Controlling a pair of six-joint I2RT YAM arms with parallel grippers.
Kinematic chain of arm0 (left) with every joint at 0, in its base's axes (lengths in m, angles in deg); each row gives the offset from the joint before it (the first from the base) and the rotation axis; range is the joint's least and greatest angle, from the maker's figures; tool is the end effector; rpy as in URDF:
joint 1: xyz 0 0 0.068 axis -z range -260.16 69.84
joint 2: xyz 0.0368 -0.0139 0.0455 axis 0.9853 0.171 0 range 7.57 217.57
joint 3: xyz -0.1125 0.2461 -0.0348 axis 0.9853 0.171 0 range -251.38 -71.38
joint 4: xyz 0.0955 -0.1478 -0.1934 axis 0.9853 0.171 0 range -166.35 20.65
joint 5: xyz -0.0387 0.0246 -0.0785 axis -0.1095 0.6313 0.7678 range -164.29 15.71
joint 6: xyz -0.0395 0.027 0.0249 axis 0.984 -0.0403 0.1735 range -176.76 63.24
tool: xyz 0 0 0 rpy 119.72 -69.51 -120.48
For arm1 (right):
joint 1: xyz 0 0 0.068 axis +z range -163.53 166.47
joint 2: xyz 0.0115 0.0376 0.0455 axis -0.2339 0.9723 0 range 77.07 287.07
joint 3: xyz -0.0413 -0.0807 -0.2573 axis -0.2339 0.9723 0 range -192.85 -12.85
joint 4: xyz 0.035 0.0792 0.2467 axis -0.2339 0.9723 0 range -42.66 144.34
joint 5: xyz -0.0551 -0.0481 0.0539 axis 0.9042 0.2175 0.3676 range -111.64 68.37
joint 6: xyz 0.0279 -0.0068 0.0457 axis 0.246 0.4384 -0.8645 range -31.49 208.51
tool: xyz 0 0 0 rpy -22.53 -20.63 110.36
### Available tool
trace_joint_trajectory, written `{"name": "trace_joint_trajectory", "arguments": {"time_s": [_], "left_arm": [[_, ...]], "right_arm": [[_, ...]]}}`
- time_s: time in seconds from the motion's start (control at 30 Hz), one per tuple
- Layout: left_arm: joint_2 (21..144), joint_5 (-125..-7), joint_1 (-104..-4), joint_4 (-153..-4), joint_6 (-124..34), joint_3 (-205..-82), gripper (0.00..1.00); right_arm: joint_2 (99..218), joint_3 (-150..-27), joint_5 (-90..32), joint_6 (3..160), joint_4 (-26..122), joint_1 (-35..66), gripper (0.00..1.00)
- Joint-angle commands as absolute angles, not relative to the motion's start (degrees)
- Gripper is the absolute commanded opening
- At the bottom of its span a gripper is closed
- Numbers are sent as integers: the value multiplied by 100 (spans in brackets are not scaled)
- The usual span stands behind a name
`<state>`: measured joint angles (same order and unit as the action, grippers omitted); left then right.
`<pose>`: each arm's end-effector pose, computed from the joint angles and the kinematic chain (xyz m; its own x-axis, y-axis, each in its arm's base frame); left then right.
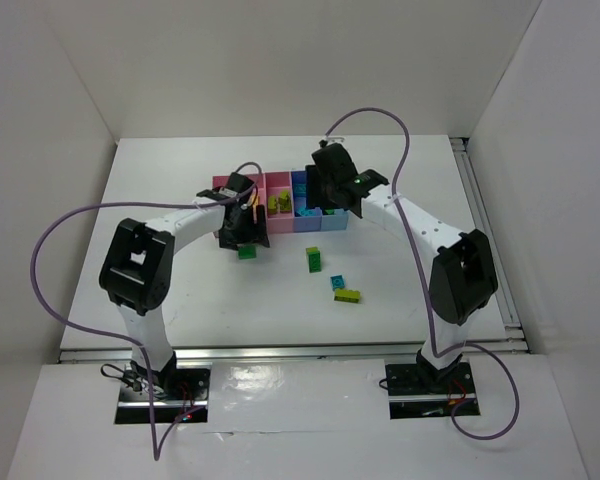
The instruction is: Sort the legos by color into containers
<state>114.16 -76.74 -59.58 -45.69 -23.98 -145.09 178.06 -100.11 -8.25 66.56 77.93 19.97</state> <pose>0.3587 -0.1330 0.1858 -0.8851 -0.2454 -0.3955 -0.1735 0.9624 -0.2090 0.3383 0.2140 0.2968 -0.6894 -0.0201 -0.7241 -0.1521 0.9814 0.1175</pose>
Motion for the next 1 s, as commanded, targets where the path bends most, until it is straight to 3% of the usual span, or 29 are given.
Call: {"name": "trace_joint_trajectory", "arguments": {"time_s": [0.0,0.27,0.57,0.7,0.97], "left_arm": [[11550,-7315,-5529,-5042,-2845,-14511,85],[11630,-5971,-4975,-4814,-2995,-14810,81],[10717,-6585,-5554,-3601,-2995,-15233,81],[10295,-5437,-6151,-4144,-3022,-14732,81],[10118,-5354,-6258,-4330,-2960,-14617,81]], "right_arm": [[17630,-9986,-634,6575,7784,1970,65],[17077,-9013,-967,6636,7925,1917,68],[17005,-8272,-2092,6891,7802,2048,84],[17374,-8324,-2005,7049,7547,2303,84],[18015,-8509,-1996,7102,7170,2304,81]]}}
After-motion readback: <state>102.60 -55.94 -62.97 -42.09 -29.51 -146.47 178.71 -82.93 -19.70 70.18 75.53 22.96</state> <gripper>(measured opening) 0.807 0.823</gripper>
